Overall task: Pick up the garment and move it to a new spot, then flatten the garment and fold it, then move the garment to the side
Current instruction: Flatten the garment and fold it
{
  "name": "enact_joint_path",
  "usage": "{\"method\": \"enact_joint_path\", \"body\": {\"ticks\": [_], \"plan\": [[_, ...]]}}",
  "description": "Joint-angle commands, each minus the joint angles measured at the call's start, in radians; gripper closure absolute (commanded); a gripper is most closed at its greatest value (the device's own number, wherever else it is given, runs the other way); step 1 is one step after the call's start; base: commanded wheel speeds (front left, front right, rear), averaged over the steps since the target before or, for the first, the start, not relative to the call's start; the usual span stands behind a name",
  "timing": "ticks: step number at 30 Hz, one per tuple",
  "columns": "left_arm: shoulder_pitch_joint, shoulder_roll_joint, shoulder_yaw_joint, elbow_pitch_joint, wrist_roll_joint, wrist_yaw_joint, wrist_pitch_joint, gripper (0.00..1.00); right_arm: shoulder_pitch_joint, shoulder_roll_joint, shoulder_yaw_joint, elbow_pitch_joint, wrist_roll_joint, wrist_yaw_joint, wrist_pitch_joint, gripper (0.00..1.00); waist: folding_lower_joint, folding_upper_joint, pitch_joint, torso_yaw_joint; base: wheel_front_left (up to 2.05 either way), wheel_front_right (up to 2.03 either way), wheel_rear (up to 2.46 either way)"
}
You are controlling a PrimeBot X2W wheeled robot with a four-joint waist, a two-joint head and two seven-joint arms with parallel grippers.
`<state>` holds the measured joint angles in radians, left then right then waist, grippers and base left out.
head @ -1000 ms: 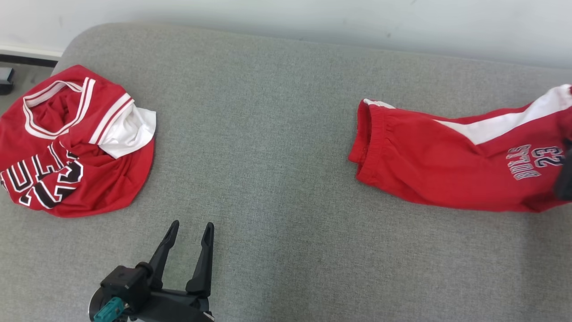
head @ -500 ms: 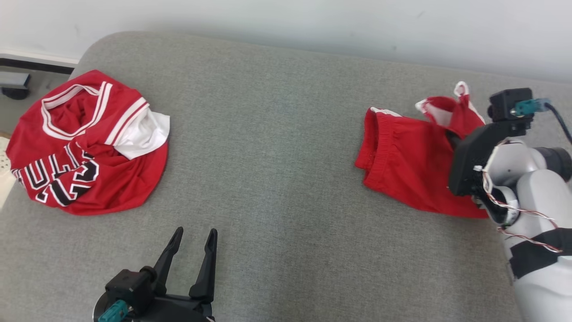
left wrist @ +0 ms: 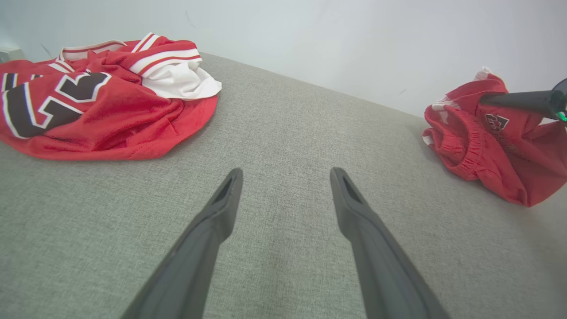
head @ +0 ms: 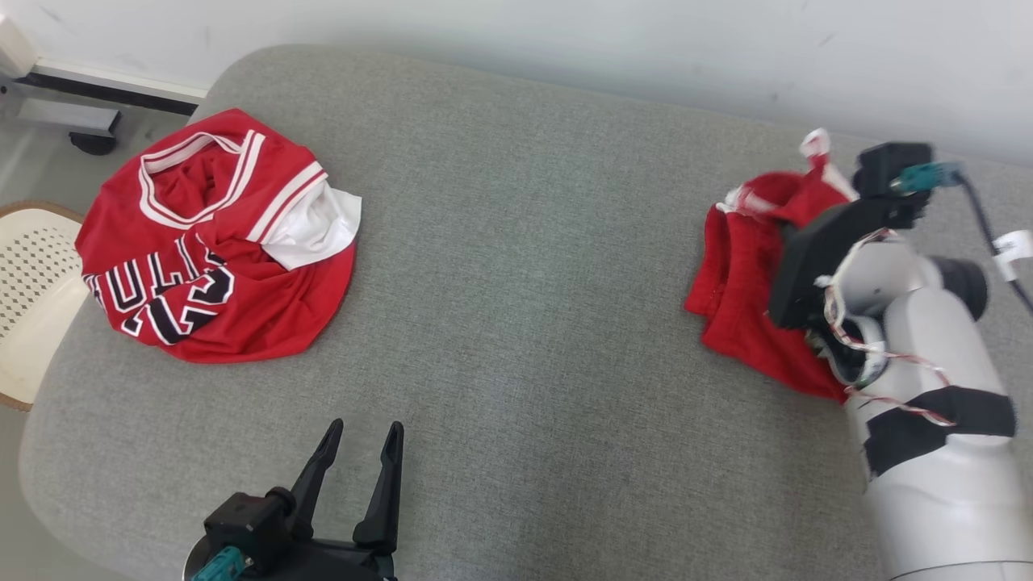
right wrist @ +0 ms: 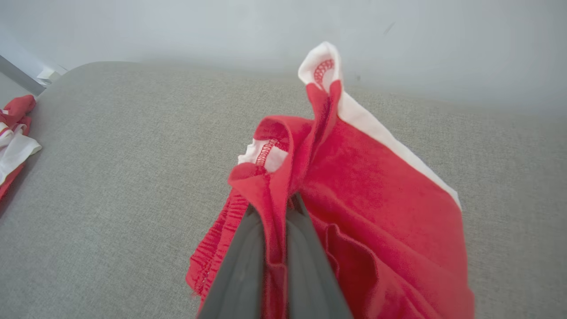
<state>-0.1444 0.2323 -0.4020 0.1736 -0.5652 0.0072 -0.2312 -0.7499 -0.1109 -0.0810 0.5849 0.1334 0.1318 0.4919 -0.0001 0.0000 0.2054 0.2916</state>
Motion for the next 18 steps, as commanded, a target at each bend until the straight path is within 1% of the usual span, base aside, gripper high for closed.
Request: {"method": "enact_joint_path", "body": {"ticks": [1,6,7,8,12,15,18], "plan": [[0.009,0.0,0.003,0.0,-0.011,-0.007,-0.006,0.0,0.013,0.007,0.006,0.006,-0.005,-0.002,0.002,1.0,0.0001,0.0,-0.003,0.005,0.0,0.0,0.0],[0.01,-0.002,0.001,0.008,-0.014,-0.007,-0.009,0.0,0.002,0.029,0.034,0.073,-0.019,-0.002,0.009,1.0,0.0001,0.0,-0.001,0.01,0.0,0.0,0.0],[0.008,-0.002,0.0,0.009,-0.014,-0.007,-0.009,0.0,-0.003,0.035,0.044,0.081,-0.018,-0.002,0.005,0.52,0.0001,0.0,-0.001,0.011,0.0,0.0,0.0],[0.007,-0.002,-0.001,0.01,-0.014,-0.008,-0.009,0.0,-0.009,0.039,0.042,0.091,-0.005,-0.002,-0.001,0.0,0.0001,0.0,-0.002,0.012,0.0,0.0,0.0],[0.009,0.002,-0.003,0.013,-0.015,-0.003,-0.01,0.0,-0.022,0.048,0.066,0.086,0.066,-0.002,-0.009,0.0,0.0001,0.0,-0.012,0.013,0.0,0.0,0.0],[0.025,0.009,0.004,0.01,-0.019,0.001,-0.012,0.0,-0.021,0.051,0.071,0.036,0.166,-0.002,-0.01,0.0,0.0001,0.0,-0.026,0.004,0.0,0.0,0.0],[0.033,0.017,0.012,0.001,-0.024,0.011,-0.013,0.0,0.003,-0.002,0.059,-0.034,0.206,-0.002,-0.021,0.0,0.0001,0.0,-0.037,-0.011,0.0,0.0,0.0]]}}
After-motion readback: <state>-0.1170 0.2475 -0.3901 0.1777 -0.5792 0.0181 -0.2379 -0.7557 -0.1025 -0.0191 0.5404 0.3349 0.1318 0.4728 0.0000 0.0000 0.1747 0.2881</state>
